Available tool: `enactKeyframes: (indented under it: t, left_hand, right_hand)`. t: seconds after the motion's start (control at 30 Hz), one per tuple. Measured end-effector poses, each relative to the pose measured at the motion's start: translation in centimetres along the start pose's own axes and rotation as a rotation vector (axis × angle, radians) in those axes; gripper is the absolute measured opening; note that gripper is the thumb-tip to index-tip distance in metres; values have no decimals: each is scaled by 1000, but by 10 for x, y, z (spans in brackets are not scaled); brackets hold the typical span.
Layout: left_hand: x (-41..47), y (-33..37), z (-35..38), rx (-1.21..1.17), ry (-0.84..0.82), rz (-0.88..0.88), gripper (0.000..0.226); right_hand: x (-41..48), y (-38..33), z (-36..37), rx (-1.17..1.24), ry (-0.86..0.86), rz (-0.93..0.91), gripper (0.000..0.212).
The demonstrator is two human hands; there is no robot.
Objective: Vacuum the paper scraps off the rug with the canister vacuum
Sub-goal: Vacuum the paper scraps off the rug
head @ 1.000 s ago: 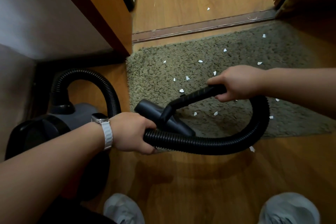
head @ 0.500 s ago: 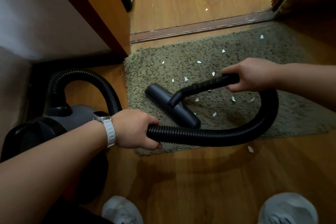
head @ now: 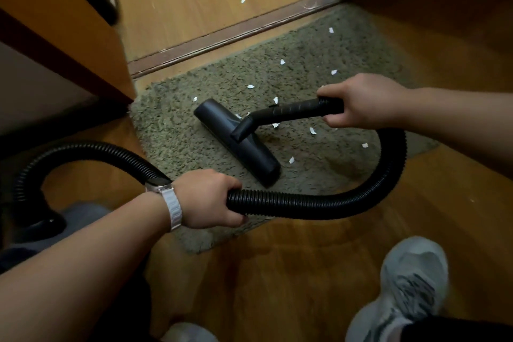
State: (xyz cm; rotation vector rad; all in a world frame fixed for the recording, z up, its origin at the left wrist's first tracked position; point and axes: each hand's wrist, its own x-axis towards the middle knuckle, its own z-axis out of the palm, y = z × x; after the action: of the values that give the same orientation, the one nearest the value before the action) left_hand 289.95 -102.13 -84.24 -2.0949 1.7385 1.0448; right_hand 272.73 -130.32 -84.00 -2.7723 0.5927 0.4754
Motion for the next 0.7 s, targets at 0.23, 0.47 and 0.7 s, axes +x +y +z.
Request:
enactKeyframes:
  t: [0.23, 0.47, 0.7]
  left_hand:
    - [18, 7, -7, -25, -84, 93, 29]
    - [19, 27, -13, 61, -111, 218, 25]
    - [9, 67, -6, 105, -77, 311, 28]
  right_hand:
    - [-38, -5, -5, 77, 9, 118, 15]
    - [-107, -12, 5, 60, 22, 252, 31]
    - [-180, -2, 14, 50, -62, 359, 17]
